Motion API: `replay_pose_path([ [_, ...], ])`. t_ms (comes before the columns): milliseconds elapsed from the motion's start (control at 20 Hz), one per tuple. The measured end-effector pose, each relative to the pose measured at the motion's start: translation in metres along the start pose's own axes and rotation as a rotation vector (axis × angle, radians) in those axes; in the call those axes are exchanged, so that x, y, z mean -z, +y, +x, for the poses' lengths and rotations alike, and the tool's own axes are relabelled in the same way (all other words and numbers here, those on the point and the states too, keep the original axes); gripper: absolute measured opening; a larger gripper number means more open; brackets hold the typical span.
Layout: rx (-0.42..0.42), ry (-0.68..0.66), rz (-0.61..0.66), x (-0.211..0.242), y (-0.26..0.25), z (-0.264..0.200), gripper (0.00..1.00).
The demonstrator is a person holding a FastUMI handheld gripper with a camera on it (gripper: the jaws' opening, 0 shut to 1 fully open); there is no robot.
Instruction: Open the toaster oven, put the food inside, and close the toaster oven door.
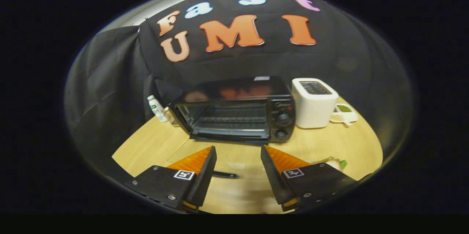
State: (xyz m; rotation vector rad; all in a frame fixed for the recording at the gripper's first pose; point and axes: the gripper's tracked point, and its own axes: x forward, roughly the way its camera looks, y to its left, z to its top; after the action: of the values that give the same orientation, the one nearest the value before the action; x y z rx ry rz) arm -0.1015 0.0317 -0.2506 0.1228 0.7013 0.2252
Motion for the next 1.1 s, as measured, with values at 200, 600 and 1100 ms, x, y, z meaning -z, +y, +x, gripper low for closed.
replay_pose_path([
  [200,0.095,-0.044,-0.017,-0.01,-0.049,-0.015,0.75],
  [600,0.189,-0.019,-0.016,0.013,-0.106,-0.031,0.75],
  [1100,0.177,0.167,0.036,0.08,-0.141,-0.038,0.8],
])
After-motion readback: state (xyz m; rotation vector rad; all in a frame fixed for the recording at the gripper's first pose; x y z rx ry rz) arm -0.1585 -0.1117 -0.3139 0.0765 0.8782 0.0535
